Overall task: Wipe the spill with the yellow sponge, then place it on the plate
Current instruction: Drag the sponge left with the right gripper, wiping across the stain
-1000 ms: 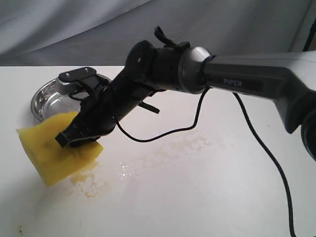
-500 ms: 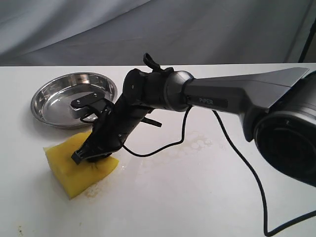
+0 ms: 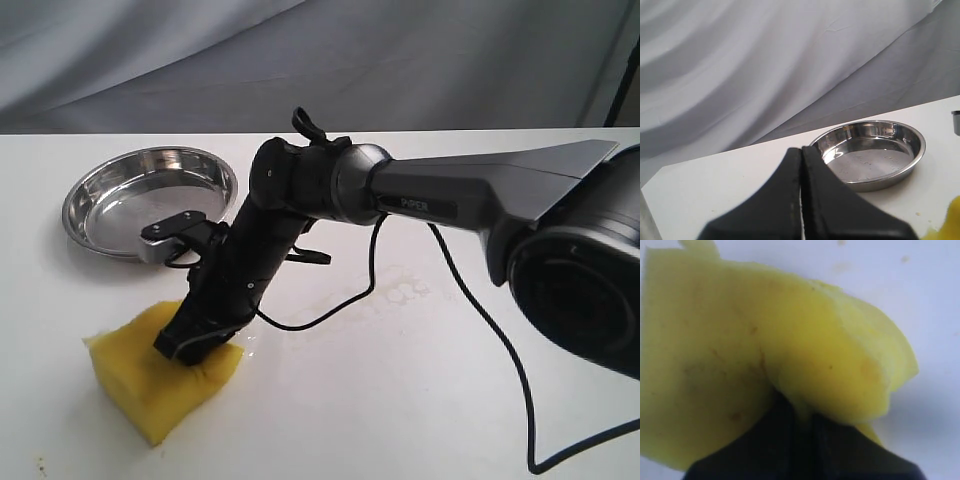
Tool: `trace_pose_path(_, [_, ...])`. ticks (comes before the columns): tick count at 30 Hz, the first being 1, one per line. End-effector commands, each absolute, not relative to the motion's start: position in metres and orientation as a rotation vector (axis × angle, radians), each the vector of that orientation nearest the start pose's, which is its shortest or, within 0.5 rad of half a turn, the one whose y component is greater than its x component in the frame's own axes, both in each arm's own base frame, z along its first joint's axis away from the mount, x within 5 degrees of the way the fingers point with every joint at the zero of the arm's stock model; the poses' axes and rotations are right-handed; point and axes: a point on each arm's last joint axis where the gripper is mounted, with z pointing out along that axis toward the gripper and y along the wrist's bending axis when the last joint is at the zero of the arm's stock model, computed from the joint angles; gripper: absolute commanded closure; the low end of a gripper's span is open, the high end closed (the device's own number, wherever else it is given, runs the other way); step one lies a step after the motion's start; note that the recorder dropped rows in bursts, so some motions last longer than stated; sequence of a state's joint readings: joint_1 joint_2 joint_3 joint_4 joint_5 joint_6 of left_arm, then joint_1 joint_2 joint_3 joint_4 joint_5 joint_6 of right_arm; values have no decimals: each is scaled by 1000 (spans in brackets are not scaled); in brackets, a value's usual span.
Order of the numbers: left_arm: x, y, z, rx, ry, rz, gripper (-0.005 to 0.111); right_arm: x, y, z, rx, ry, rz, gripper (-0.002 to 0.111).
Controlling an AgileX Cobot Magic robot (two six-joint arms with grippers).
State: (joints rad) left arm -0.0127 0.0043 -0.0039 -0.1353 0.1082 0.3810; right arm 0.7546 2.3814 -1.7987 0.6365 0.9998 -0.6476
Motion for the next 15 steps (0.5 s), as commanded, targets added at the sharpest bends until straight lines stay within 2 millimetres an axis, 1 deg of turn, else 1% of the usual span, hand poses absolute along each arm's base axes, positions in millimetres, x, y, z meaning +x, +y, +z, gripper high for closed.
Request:
trace_pose_path(1, [56,-2,204,212,1572,163,107,297,345,93,-1778,2693,850,108])
trace_pose_path(5, [56,-2,204,212,1572,163,107,301,348,94,-1738,2663,832,108])
trace_pose_path(8, [56,-2,204,212,1572,163,107,306,351,104,-1691,2603,813,108])
trace_pose_path(11, [56,-2,204,212,1572,163,107,310,354,125,-1658,2499,799,108])
trace_pose_path(15, [56,-2,204,212,1572,163,107,316,356,166,-1573,2362,757,108])
